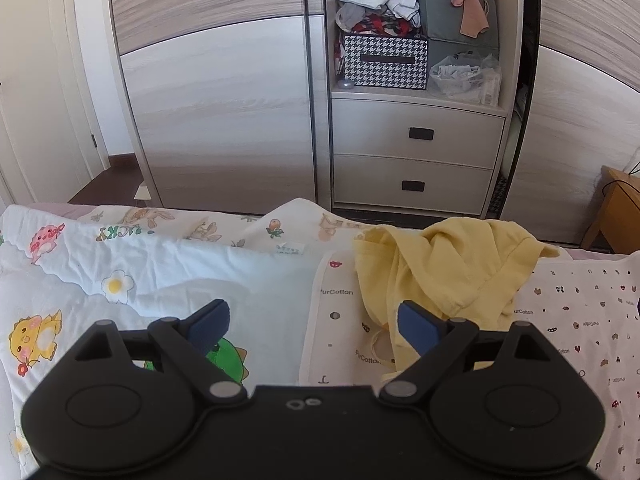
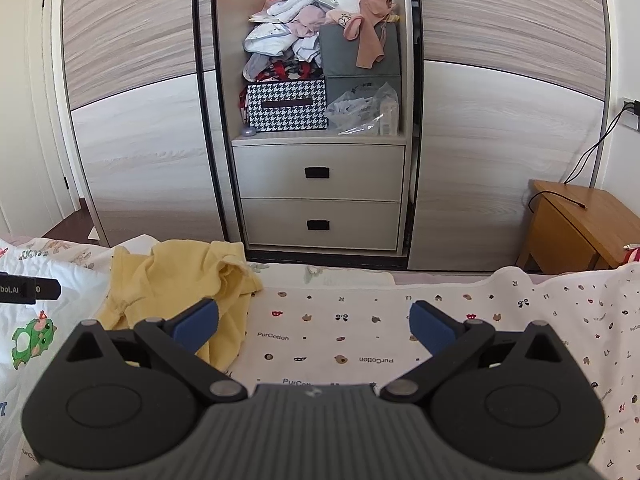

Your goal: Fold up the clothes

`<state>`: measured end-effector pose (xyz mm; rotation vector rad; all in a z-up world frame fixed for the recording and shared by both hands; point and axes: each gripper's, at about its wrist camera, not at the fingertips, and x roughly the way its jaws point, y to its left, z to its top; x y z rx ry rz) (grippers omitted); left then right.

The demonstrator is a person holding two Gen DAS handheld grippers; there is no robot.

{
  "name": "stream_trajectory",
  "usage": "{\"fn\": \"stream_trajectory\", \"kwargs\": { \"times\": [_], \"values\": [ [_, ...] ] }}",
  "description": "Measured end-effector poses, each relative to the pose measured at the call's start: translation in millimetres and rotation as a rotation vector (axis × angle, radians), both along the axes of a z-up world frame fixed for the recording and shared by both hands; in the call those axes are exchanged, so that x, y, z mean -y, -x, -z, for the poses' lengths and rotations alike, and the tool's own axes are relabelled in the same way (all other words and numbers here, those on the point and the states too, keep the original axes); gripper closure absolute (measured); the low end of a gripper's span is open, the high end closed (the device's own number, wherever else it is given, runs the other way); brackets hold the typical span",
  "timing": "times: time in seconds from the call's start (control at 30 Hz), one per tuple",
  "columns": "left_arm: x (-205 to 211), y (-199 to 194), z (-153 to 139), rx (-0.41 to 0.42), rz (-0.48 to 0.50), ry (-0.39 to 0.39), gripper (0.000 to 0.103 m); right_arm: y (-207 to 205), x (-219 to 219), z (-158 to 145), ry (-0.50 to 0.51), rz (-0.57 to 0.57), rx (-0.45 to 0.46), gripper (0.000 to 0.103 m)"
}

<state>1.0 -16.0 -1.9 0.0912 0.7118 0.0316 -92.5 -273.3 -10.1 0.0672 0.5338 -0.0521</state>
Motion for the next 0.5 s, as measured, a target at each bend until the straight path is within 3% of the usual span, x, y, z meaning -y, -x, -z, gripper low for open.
{"fn": "stream_trajectory", "kwargs": {
  "times": [0.5],
  "values": [
    [7.6, 0.9, 0.1, 0.0, 0.029, -0.039, 0.011, -2.9, 1.5, -1.0, -0.007, -0.015, -0.004, 0.0]
  ]
}}
